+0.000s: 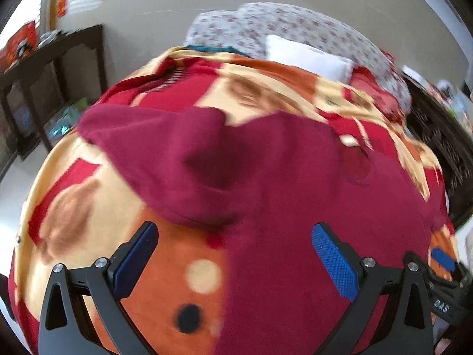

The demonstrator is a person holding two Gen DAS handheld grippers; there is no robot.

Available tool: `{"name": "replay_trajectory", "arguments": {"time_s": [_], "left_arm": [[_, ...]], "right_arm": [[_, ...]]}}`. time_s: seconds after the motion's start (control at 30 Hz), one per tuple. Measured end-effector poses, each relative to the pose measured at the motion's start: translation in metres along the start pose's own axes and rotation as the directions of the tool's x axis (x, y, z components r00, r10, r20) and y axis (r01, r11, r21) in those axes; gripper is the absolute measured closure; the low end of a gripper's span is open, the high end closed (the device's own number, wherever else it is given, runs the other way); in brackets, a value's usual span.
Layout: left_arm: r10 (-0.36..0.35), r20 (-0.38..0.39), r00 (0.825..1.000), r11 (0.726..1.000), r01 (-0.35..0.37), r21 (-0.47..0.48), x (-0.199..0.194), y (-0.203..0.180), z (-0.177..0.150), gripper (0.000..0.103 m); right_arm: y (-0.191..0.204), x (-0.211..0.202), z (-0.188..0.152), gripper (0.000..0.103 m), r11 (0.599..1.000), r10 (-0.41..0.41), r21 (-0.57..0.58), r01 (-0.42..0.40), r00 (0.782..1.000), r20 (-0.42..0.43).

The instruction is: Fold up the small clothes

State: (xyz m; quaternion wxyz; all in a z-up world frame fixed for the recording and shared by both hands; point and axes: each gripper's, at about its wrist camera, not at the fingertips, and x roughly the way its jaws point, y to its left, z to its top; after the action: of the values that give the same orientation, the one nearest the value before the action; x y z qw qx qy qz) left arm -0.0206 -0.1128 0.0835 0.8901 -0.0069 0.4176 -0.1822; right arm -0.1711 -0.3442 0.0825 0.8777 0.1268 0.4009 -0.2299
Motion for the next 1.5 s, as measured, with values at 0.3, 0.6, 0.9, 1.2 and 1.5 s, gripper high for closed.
{"name": "replay_trajectory", "arguments": {"time_s": [0.3, 0.6, 0.9, 1.2, 1.5], "left_arm": [[0.202, 0.003, 0.979, 0.920, -0.189, -0.342, 0.037, 0.158, 0.055, 0.019], [0.120, -0.041, 0.992, 0.803, -0.121, -0.583, 0.114, 0.233, 0.078, 0.039], [-0.075, 0.096, 0.993, 0.870, 0.112, -0.480, 0.075, 0.191, 0.113, 0.095], [-0.455, 0.151, 0.878, 0.889, 0.459, 0.012, -0.037, -0.041, 0.085, 0.095], [-0.571, -0.155, 0.806, 0.794, 0.590, 0.149, 0.018, -0.196, -0.010, 0.091]], "right_arm": [[0.018, 0.015, 0.003, 0.000, 0.998, 0.059, -0.020, -0.060, 0.998, -0.027], [0.033, 0.016, 0.006, 0.000, 0.994, 0.098, -0.049, -0.101, 0.994, -0.051], [0.027, 0.003, 0.012, 0.000, 0.991, 0.123, -0.047, -0.124, 0.992, -0.012], [-0.038, -0.016, 0.023, 0.000, 0.989, 0.099, 0.108, -0.104, 0.994, 0.050], [-0.114, -0.019, 0.016, 0.000, 0.968, 0.015, 0.250, -0.024, 0.999, 0.037]]}}
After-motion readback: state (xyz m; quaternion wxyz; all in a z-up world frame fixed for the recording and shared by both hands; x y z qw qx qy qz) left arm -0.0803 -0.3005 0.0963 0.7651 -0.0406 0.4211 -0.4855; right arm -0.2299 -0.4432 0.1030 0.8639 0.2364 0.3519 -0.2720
